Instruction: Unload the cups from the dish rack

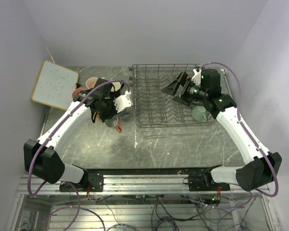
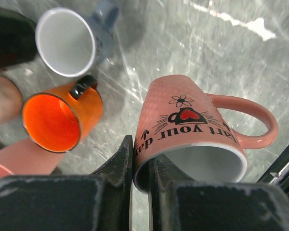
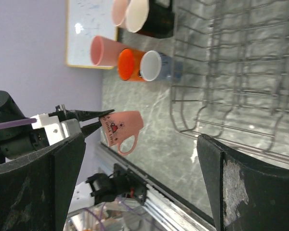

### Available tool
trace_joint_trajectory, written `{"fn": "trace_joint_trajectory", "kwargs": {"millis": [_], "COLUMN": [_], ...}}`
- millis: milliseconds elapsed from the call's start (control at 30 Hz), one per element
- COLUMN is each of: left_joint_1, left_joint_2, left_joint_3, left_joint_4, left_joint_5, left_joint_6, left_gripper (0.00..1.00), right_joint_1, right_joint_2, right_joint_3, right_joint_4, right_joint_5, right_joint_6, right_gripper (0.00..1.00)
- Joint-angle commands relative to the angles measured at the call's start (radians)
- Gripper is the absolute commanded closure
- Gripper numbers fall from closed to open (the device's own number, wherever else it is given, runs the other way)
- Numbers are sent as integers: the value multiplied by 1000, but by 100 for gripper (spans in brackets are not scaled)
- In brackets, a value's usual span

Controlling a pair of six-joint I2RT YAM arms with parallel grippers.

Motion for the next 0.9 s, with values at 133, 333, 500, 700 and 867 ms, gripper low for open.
{"fn": "trace_joint_trajectory", "kwargs": {"millis": [133, 333, 500, 700, 867], "left_joint_1": [-15, -16, -18, -22, -31], "left_joint_2": [80, 163, 199, 230, 245], "left_joint_3": [-99, -126, -131, -147, -156], "left_joint_4": [114, 184, 218, 244, 255], "left_joint_5": [-146, -195, -196, -194, -186], "left_joint_6": [-12, -26, -31, -31, -30], "left_gripper": [93, 93, 93, 93, 92], "right_joint_1": [-28, -39, -45, -54, -59], "right_joint_2": [-55, -74, -79, -93, -101], "right_joint_3": [38, 35, 29, -12, -47], "right_joint_4": [-221, -257, -288, -313, -351], "right_joint_5": [219, 284, 347, 438, 582], "right_joint_6": [-140, -161, -177, -177, -175], "right_gripper": [0, 0, 0, 0, 0]}}
